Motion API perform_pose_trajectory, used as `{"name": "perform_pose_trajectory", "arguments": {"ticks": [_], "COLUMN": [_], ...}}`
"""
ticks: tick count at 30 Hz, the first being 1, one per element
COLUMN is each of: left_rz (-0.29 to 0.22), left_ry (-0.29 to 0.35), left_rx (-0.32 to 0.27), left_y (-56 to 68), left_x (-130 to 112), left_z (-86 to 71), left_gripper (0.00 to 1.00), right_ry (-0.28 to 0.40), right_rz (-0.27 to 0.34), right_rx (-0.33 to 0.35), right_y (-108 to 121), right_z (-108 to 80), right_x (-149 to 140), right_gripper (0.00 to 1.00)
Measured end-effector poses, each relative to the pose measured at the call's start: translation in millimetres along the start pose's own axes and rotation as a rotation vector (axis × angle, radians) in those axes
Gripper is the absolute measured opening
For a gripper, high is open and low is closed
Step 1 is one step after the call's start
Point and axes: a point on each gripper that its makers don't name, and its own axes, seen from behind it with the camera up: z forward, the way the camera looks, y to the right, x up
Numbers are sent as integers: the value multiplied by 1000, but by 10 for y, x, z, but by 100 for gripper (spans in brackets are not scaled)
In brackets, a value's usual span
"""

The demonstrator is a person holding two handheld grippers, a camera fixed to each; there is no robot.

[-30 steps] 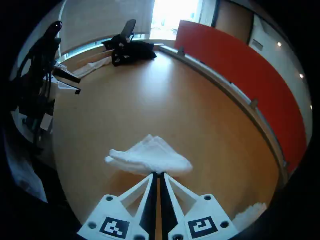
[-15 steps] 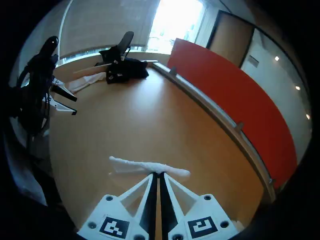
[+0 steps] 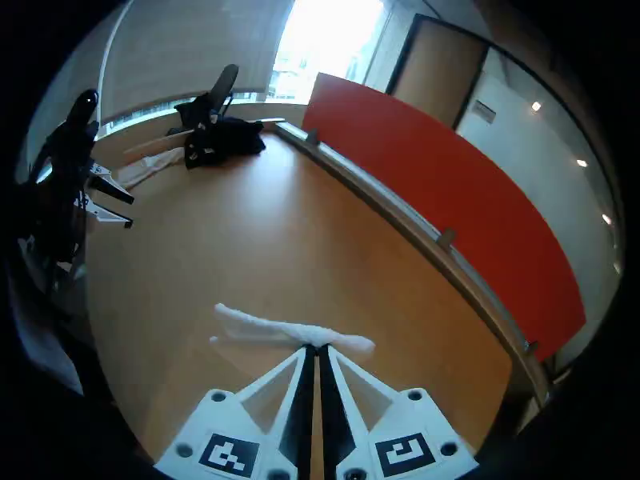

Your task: Fold towel

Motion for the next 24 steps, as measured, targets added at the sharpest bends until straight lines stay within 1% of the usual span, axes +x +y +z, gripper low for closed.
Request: {"name": "perform_pose_trajectory", "arguments": {"ticks": [6,12,24], "left_rz": [1,1,8], "left_ry": [-6,-13,-22], "left_rx": [-1,3,15], "left_y": [32,38,55], "left_x": [-10,-29,-26], "left_z": [12,17,33], "left_gripper": [92,92,91], "right_ry": [-15,-32,-84], "right_rz": [8,18,14], "right_rx": [-38,-67,-126], "right_y": [320,621,1218], "right_z": [-89,-158,-277], "right_x": [-113,-236,-480], "right_gripper": [4,4,4]}}
